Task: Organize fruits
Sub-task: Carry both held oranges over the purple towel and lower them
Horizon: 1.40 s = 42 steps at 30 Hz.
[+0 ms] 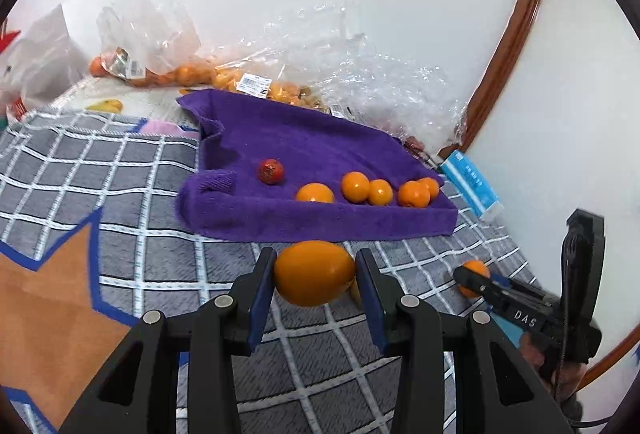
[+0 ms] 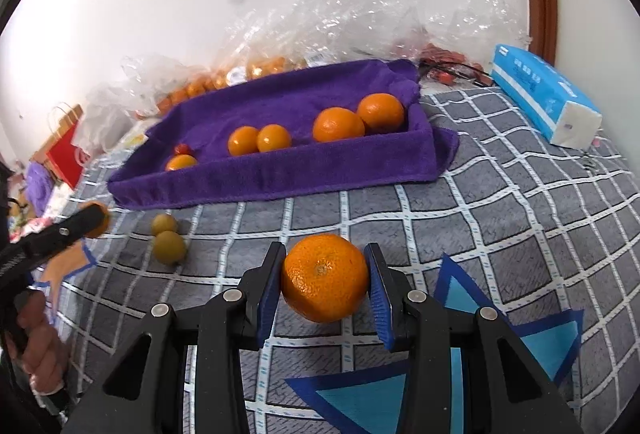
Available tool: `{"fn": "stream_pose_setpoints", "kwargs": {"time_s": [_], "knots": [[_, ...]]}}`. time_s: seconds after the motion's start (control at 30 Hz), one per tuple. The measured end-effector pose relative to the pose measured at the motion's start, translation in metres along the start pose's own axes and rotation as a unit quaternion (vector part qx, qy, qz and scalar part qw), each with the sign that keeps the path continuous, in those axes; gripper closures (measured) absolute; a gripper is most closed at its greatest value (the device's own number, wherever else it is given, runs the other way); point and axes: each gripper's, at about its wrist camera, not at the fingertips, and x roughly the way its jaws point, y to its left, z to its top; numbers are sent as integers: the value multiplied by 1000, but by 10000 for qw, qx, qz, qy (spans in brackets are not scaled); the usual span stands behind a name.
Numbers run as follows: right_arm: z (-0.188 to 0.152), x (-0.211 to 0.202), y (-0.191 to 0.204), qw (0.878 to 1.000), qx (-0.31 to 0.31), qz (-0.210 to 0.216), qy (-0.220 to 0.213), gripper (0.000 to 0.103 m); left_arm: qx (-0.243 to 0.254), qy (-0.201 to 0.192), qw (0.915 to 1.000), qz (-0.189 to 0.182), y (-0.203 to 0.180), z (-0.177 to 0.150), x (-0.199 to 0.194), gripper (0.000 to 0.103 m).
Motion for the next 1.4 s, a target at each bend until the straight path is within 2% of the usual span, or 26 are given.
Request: {"fn": "stream_pose_setpoints", "kwargs": {"time_s": [0.13, 0.27, 0.37, 0.53, 0.63, 0.8, 0.97, 1.1, 1.17, 1.3, 1.4], "knots": [[4, -3, 7, 9999, -84, -67, 10, 63, -253, 11, 9996, -87, 6, 11, -15, 65], [16, -8, 17, 9999, -144, -2, 2, 63, -57, -221, 9996, 163, 3, 30, -30, 65], [29, -14, 25, 9998, -184, 82, -54, 63, -94, -248, 9994, 242, 6, 46, -34, 65], [59, -17, 37, 9995, -202, 199, -157, 63, -137, -339, 9985, 396, 10, 77, -28, 65], [78, -16, 45, 9989, -268, 197, -323, 63, -186, -415, 9983, 367, 10, 93, -24, 65], [105, -5, 51, 9980, -249, 168, -551, 63, -143, -528, 9967, 599, 12, 112, -2, 65], [117, 27, 51, 9985, -152, 186, -484, 63, -398, -392, 9974, 449, 24, 117, 28, 65], [113, 53, 52, 9991, -124, 35, -404, 63, -578, -295, 9976, 228, 37, 108, 45, 65], [109, 66, 49, 9996, -75, 14, -283, 63, -688, -198, 9971, 254, 43, 104, 52, 65], [107, 77, 45, 9997, -58, -49, -211, 63, -783, -134, 9965, 245, 47, 99, 61, 65], [109, 73, 43, 9991, -130, -135, -385, 63, -719, -138, 9970, 256, 44, 96, 67, 65]]}}
